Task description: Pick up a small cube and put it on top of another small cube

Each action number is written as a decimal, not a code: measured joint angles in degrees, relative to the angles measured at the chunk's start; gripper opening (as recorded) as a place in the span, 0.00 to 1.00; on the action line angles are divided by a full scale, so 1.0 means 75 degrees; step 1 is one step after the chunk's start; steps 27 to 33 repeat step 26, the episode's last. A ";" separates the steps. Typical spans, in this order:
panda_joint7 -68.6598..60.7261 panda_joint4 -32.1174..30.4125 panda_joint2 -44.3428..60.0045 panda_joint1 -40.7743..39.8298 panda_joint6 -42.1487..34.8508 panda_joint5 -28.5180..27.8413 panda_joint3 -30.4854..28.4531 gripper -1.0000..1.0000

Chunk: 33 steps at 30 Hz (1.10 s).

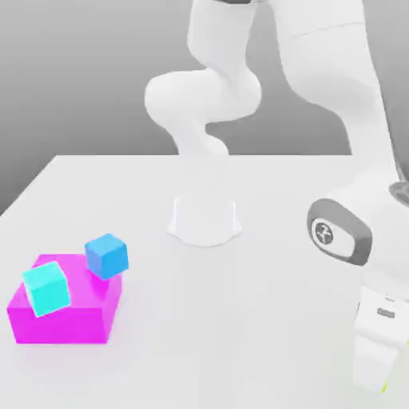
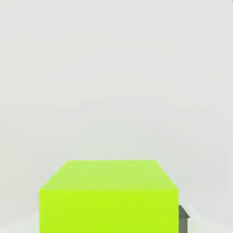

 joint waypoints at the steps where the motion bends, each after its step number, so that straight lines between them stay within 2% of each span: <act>1: -0.0080 -0.0055 -0.0256 -0.0056 -0.0198 0.0107 0.0078 0.00; 3: -0.0185 -0.0178 -0.0788 -0.0228 -0.0596 0.0311 0.0119 0.00; 11: 0.0479 -0.0824 -0.2404 -0.1727 -0.1489 0.0564 -0.1474 0.00; 18: 0.1397 -0.1421 -0.4104 -0.4563 -0.2553 0.0728 -0.2978 0.00; 20: 0.1578 -0.1561 -0.4224 -0.4964 -0.2542 0.0891 -0.3401 0.00; 22: 0.1526 -0.1710 -0.3873 -0.5090 -0.2058 0.1085 -0.3555 0.00; 23: 0.1471 -0.1785 -0.3644 -0.5116 -0.1762 0.1178 -0.3584 1.00; 33: 0.1471 -0.1785 -0.3644 -0.5117 -0.1762 0.1178 -0.3584 1.00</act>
